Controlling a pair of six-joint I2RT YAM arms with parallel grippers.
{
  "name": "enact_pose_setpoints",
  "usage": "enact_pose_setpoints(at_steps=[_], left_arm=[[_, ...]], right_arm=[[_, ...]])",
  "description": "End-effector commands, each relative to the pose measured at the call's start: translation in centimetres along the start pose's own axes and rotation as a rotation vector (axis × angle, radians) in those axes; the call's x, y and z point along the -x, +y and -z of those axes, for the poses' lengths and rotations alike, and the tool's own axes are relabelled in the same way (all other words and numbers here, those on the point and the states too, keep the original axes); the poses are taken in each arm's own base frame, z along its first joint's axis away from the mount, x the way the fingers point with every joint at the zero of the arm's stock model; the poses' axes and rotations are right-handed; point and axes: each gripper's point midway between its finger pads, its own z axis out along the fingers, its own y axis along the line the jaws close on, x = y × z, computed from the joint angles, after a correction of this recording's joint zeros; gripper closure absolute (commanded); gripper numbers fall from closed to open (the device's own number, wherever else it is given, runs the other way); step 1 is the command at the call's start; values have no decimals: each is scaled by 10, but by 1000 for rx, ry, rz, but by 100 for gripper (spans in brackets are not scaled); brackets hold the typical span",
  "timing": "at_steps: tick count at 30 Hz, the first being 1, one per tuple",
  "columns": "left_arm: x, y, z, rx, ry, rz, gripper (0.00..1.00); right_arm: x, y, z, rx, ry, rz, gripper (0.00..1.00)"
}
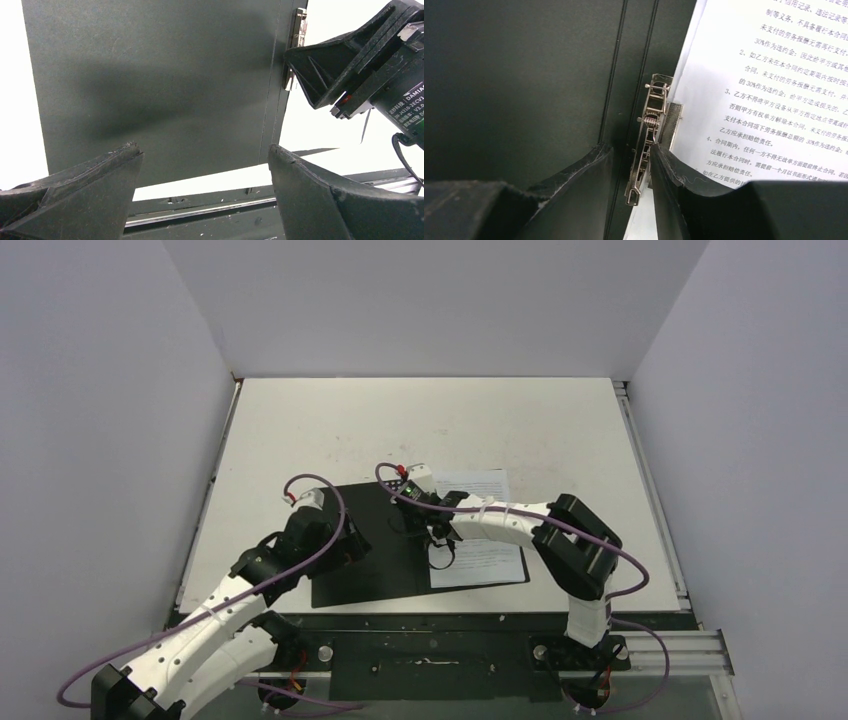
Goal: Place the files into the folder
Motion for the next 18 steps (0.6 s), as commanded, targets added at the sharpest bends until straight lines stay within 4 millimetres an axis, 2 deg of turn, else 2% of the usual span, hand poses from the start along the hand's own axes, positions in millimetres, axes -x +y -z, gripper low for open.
enact_pose_setpoints(at_steps=[1, 11, 18], left_arm=[[11, -7, 7, -24, -35, -17, 4], [10, -8, 3, -33, -28, -22, 4], [10, -6, 3, -30, -26, -20, 4]], right_arm=[[15, -2, 3, -46, -45, 7, 66], [5, 5, -7, -75, -19, 44, 73], [-3, -7, -13, -146, -2, 76, 79]])
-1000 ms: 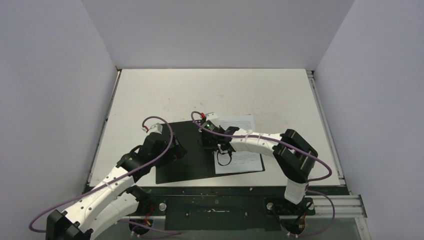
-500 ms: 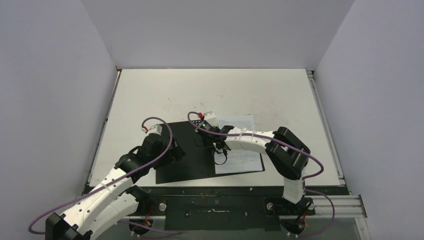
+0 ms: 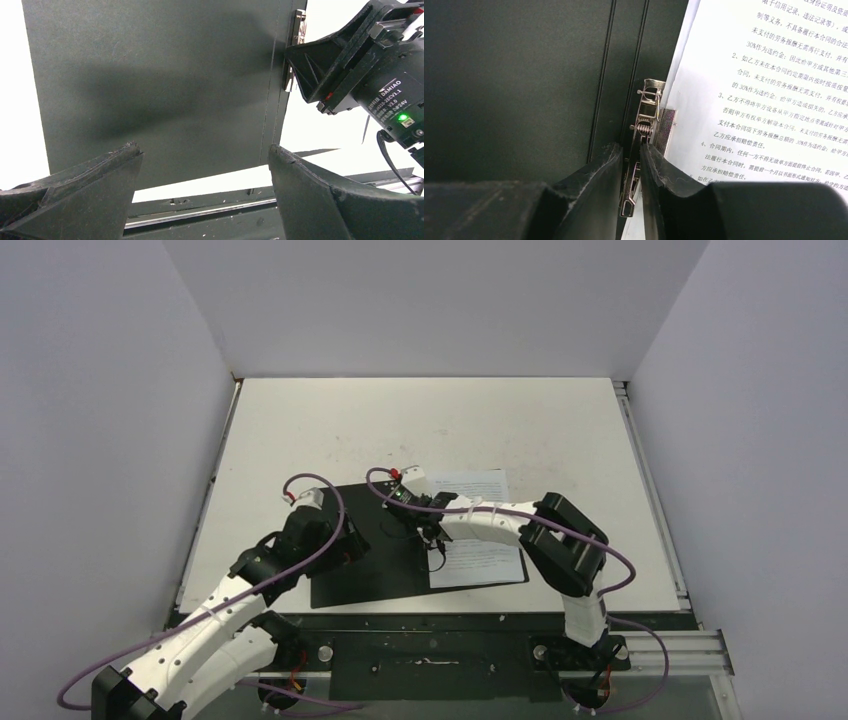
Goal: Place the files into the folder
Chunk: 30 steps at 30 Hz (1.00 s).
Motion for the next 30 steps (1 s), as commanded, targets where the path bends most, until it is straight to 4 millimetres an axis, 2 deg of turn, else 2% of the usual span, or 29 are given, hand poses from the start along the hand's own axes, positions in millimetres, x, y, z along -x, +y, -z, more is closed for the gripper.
enact_pose_setpoints(at_steps=[1, 6, 12, 17, 24, 30], left_arm=[[8, -8, 4, -33, -25, -8, 4], [9, -6, 5, -24, -27, -3, 4], [9, 1, 2, 1, -35, 25, 4], [15, 1, 2, 4, -51, 50, 4], [27, -2, 2, -24, -71, 69, 4], [44, -5, 7, -36, -101, 94, 4]], right_arm=[[-1, -6, -7, -68, -2, 28, 81], [-8, -10, -12, -89, 10, 45, 95], [4, -8, -3, -8, -16, 25, 95], [20, -16, 12, 36, -53, 0, 95], [35, -44, 32, 96, -86, -51, 95], [51, -76, 55, 102, -135, -94, 95]])
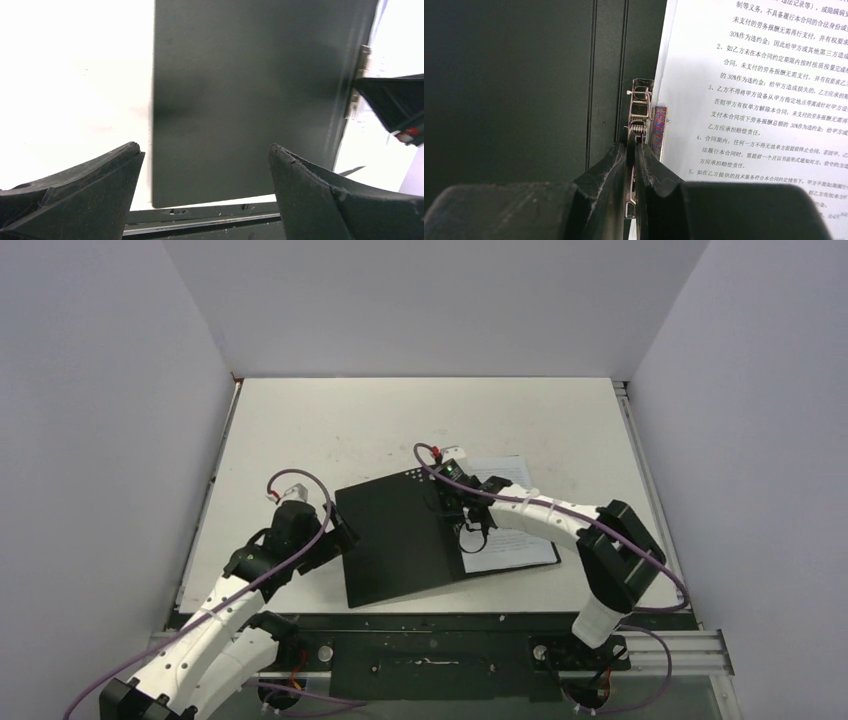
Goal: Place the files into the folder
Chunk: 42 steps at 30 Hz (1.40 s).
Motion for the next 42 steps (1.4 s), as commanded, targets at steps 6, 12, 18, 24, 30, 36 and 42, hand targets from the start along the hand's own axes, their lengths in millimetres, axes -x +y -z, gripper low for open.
enact_pose_setpoints(at_steps=[6, 12, 18, 24, 30, 36, 42], left_arm=[[36, -19, 8, -82, -75, 40, 4], [38, -38, 8, -220, -46, 72, 4], [42, -58, 14, -404, -28, 137, 4], [42, -81, 25, -612, 5, 211, 4], [40, -96, 35, -753, 35, 250, 4], [38, -103, 46, -814, 41, 245, 10], [39, -111, 58, -863, 48, 228, 55]], right_arm=[[57, -35, 57, 82, -186, -96, 95], [70, -55, 86, 114, -243, -142, 95], [79, -66, 112, 154, -290, -175, 95], [84, -64, 134, 213, -328, -197, 95], [88, -56, 148, 267, -347, -206, 95], [89, -47, 154, 319, -352, -223, 95], [87, -43, 153, 322, -346, -226, 95]])
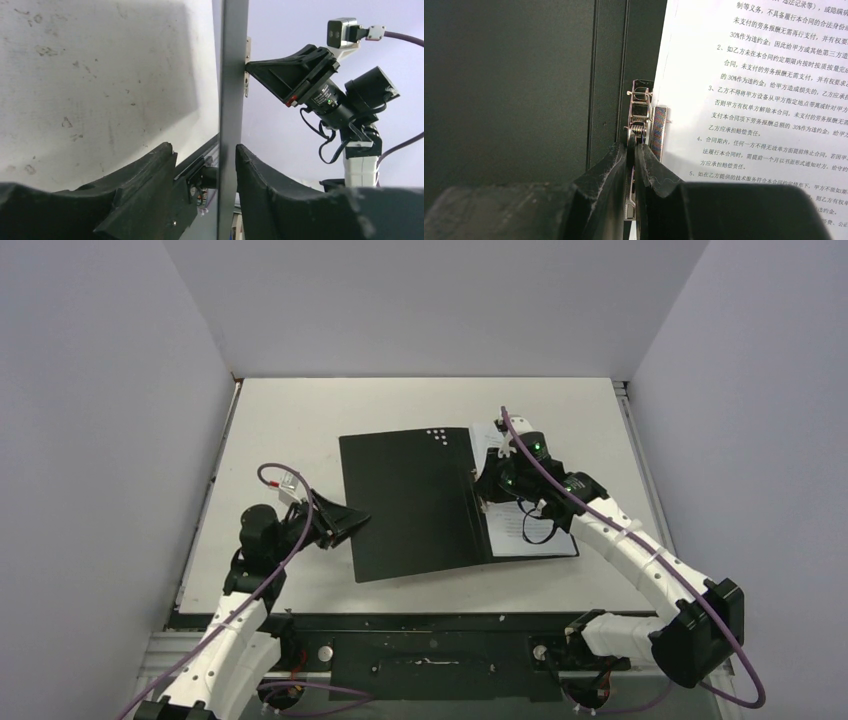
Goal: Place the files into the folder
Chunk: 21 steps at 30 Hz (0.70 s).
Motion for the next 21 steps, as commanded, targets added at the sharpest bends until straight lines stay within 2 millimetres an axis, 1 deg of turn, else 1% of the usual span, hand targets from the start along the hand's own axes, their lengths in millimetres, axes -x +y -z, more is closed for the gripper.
enact_pose_setpoints(at_steps=[1, 3, 4, 5, 6, 11, 14, 16, 19, 20, 21], left_arm=[[1, -28, 5, -103, 12, -59, 59], [0, -30, 6, -105, 18, -70, 70], [-1, -31, 7, -105, 21, -75, 78], [-1, -30, 7, -100, 21, -79, 96], [-1, -29, 8, -89, 20, -84, 100], [-2, -27, 11, -60, 24, -118, 100], [-2, -24, 15, -3, 31, -136, 100], [-1, -28, 18, 17, 33, -158, 100], [0, -26, 22, 68, 38, -184, 100], [0, -23, 24, 97, 43, -183, 100], [1, -24, 25, 107, 39, -199, 100]], right_arm=[[26, 19, 15, 68, -105, -9, 95], [24, 19, 13, 66, -100, -7, 95], [23, 19, 12, 66, -95, -6, 95], [22, 20, 11, 67, -91, -4, 95], [21, 21, 9, 68, -86, -1, 95], [12, 26, 0, 68, -64, 16, 95], [7, 33, -7, 71, -47, 25, 95], [3, 37, -13, 71, -37, 33, 95], [0, 43, -20, 76, -21, 41, 95], [-2, 44, -22, 74, -15, 43, 93], [-2, 43, -24, 62, -12, 47, 90]])
